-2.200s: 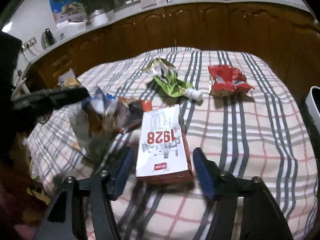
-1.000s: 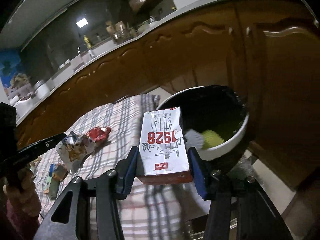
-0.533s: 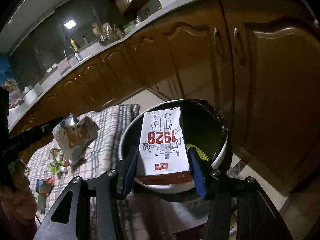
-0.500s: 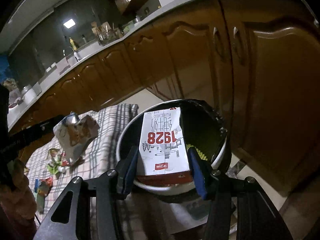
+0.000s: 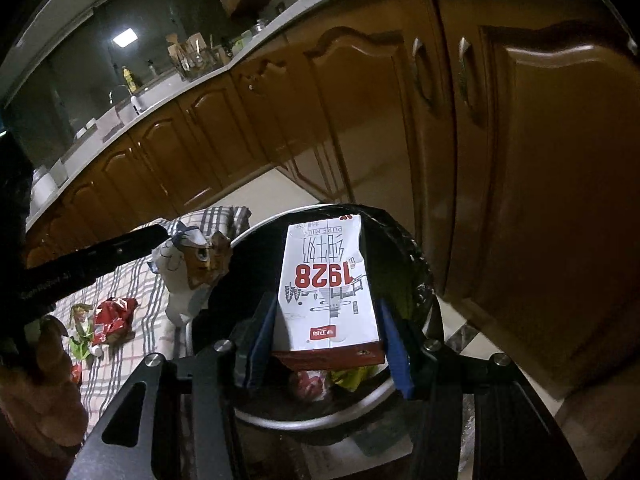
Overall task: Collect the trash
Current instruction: 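Carry the foil and white box over the bin and open both grippers, then move both grippers back from the bin toward the remaining wrappers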
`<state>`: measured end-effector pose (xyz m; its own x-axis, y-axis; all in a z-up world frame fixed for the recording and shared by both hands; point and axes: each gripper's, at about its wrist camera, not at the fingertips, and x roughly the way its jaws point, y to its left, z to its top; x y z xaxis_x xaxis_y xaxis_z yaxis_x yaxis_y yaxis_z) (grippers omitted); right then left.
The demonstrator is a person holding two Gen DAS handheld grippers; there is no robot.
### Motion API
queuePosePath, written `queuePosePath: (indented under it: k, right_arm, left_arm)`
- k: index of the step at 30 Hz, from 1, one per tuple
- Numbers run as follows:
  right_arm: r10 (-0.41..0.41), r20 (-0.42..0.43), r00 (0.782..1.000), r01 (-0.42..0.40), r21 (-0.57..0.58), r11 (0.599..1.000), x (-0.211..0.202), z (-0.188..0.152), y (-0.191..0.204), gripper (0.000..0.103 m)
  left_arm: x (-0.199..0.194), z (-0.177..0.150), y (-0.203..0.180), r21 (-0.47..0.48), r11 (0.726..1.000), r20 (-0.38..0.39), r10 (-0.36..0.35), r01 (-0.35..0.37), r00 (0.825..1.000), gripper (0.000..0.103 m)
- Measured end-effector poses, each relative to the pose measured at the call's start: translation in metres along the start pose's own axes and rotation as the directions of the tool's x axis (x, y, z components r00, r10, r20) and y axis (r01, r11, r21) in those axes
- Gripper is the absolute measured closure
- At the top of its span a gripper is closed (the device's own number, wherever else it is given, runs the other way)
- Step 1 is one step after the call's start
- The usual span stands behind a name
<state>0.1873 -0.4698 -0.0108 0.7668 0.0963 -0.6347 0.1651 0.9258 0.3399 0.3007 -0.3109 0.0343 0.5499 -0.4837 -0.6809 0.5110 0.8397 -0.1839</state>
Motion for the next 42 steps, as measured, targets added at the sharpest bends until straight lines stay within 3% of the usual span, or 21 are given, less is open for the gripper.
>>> queuePosePath:
  k: [4,6,7,13,18,21,33,42]
  right_arm:
    - [0.028,-0.002,1.0,-0.028,0.046,0.999,0.005,0.002,-0.011,0.051]
    - [0.039,0.001,0.999,-0.039,0.06,0.997,0.004,0.0,-0.014,0.045]
    - [0.038,0.005,0.999,-0.039,0.061,0.997,0.003,-0.001,-0.014,0.045]
    - [0.051,0.032,0.998,-0.053,0.084,0.995,-0.012,-0.012,-0.014,0.044]
    - [0.102,0.071,0.992,-0.109,0.101,0.989,-0.027,-0.025,-0.007,0.02]
    - [0.134,0.086,0.987,-0.143,0.11,0.984,-0.036,-0.037,0.003,0.016]
    - [0.247,0.093,0.965,-0.254,0.074,0.964,-0.057,-0.073,0.067,0.015]
    - [0.316,0.052,0.947,-0.317,0.013,0.948,-0.056,-0.094,0.114,0.015]
  left_arm:
    - [0.009,-0.002,-0.006,0.015,1.0,-0.035,-0.002,0.002,0.999,0.096]
    - [0.009,-0.004,-0.005,0.002,1.0,-0.042,-0.001,0.001,0.999,0.064]
    - [0.006,-0.006,-0.005,-0.001,1.0,-0.029,0.001,-0.001,1.0,0.06]
    - [-0.011,-0.019,0.004,-0.025,1.0,-0.024,0.014,-0.015,1.0,0.059]
    - [-0.034,-0.042,0.017,-0.053,0.998,-0.017,0.026,-0.026,1.0,0.05]
    - [-0.052,-0.06,0.03,-0.085,0.996,-0.011,0.034,-0.035,0.999,0.049]
    - [-0.134,-0.115,0.081,-0.155,0.98,0.052,0.136,-0.127,0.989,0.049]
    - [-0.177,-0.149,0.113,-0.181,0.968,0.049,0.185,-0.174,0.981,0.049]
